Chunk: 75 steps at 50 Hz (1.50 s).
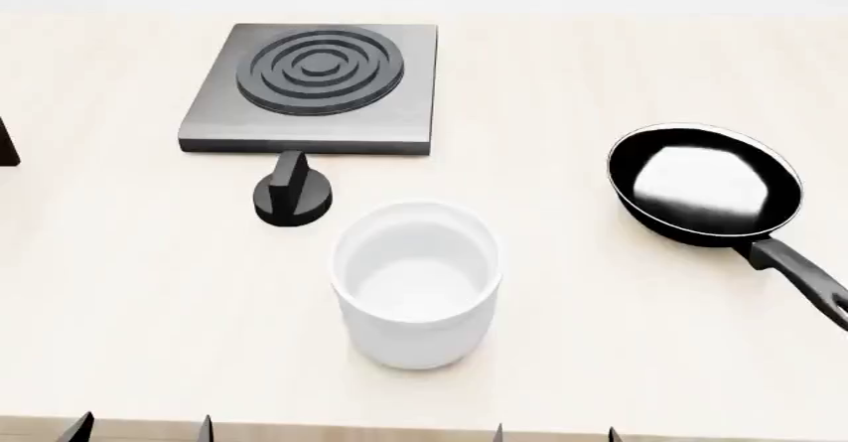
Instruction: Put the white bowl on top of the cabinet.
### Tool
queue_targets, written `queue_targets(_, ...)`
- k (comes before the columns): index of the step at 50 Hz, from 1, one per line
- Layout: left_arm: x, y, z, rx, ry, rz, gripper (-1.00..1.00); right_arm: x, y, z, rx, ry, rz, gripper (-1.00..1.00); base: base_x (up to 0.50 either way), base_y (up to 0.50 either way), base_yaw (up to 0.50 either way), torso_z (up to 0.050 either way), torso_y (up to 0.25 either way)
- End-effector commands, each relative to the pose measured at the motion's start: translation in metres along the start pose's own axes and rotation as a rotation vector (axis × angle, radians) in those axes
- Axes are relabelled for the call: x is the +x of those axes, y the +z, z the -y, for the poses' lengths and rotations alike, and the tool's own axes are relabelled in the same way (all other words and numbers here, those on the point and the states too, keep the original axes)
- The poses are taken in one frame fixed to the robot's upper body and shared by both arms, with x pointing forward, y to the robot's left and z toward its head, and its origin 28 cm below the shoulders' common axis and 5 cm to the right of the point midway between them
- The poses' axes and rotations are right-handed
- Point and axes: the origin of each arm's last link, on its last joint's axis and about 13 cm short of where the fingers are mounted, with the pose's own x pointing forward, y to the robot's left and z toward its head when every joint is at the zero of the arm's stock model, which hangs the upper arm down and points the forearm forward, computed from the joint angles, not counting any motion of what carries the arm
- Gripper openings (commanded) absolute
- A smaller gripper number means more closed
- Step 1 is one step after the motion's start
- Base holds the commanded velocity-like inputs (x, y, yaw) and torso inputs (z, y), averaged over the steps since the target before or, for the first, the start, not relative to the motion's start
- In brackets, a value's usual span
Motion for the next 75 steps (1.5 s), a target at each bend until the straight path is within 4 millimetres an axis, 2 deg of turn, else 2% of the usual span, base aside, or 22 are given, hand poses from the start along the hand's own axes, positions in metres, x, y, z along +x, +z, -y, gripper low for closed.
queue_targets(1, 0.0, 0.0, 0.0, 0.002, -0.002, -0.003, 1.0, 0.001, 0.0, 0.0, 0.006, 0.001, -0.017, 1.0, 0.0, 0.0, 0.0, 0.0, 0.0)
queue_targets(11, -0.001, 0.0, 0.0, 0.009, 0.002, -0.005, 1.0, 0.0, 0.002, -0.001, -0.013, -0.002, -0.007, 1.0, 0.0, 0.0, 0.0, 0.0, 0.0)
queue_targets(13, 0.0, 0.006, -0.002, 0.026, 0.018, 0.005, 1.0, 0.001, 0.008, 0.0, -0.012, -0.007, 0.005, 1.0, 0.0, 0.0, 0.0, 0.0, 0.0)
queue_targets(15, 0.005, 0.016, -0.007, 0.013, 0.06, 0.021, 1.0, 0.005, 0.019, 0.002, -0.024, -0.021, 0.024, 1.0, 0.0, 0.0, 0.0, 0.0, 0.0)
queue_targets(16, 0.008, 0.029, -0.011, -0.005, 0.064, 0.044, 1.0, 0.008, 0.031, 0.003, -0.066, -0.019, 0.06, 1.0, 0.0, 0.0, 0.0, 0.0, 0.0)
queue_targets(18, 0.012, 0.044, -0.015, 0.012, 0.091, 0.086, 1.0, 0.013, 0.042, 0.005, -0.065, -0.018, 0.076, 1.0, 0.0, 0.0, 0.0, 0.0, 0.0)
queue_targets(21, 0.015, 0.054, -0.018, 0.051, 0.114, 0.098, 1.0, 0.019, 0.062, 0.01, -0.07, -0.039, 0.123, 1.0, 0.0, 0.0, 0.0, 0.0, 0.0)
queue_targets(24, 0.02, 0.069, -0.022, 0.053, 0.139, 0.119, 1.0, 0.025, 0.095, 0.016, -0.072, -0.067, 0.195, 1.0, 0.0, 0.0, 0.0, 0.0, 0.0)
queue_targets(27, 0.025, 0.08, -0.025, 0.051, 0.172, 0.135, 1.0, 0.029, 0.112, 0.021, -0.069, -0.092, 0.222, 1.0, 0.0, 0.0, 0.0, 0.0, 0.0)
queue_targets(30, 0.032, 0.105, -0.034, 0.019, 0.223, 0.184, 1.0, 0.037, 0.137, 0.031, -0.072, -0.168, 0.298, 1.0, 0.0, 0.0, 0.0, 0.0, 0.0)
queue_targets(34, 0.041, 0.119, -0.044, -0.012, 0.282, 0.2, 1.0, 0.042, 0.153, 0.038, -0.047, -0.208, 0.316, 1.0, 0.0, 0.0, 0.0, 0.0, 0.0)
queue_targets(38, 0.049, 0.142, -0.061, -0.041, 0.388, 0.271, 1.0, 0.047, 0.18, 0.053, -0.052, -0.296, 0.369, 1.0, 0.0, 0.0, 0.0, 0.0, 0.0)
queue_targets(47, 0.064, 0.173, -0.081, -0.017, 0.521, 0.387, 1.0, 0.051, 0.203, 0.079, -0.053, -0.416, 0.401, 1.0, 0.0, 0.0, 0.0, 0.0, 0.0)
queue_targets(51, 0.066, 0.183, -0.089, -0.06, 0.548, 0.407, 1.0, 0.049, 0.209, 0.089, -0.023, -0.463, 0.413, 1.0, 0.0, 0.0, 0.0, 0.0, 0.0)
queue_targets(58, 0.057, 0.181, -0.1, -0.082, 0.613, 0.416, 1.0, 0.046, 0.214, 0.102, -0.018, -0.533, 0.427, 1.0, 0.0, 0.0, 0.0, 0.0, 0.0)
queue_targets(64, 0.055, 0.168, -0.105, -0.082, 0.651, 0.42, 1.0, 0.044, 0.213, 0.108, -0.023, -0.562, 0.441, 1.0, 0.0, 0.0, 0.0, 0.0, 0.0)
queue_targets(70, 0.054, 0.17, -0.108, -0.087, 0.656, 0.419, 1.0, 0.047, 0.218, 0.11, -0.06, -0.574, 0.445, 1.0, 0.0, 0.0, 0.0, 0.0, 0.0)
queue_targets(75, 0.053, 0.172, -0.107, -0.088, 0.659, 0.421, 1.0, 0.048, 0.206, 0.11, -0.098, -0.557, 0.425, 1.0, 0.0, 0.0, 0.0, 0.0, 0.0)
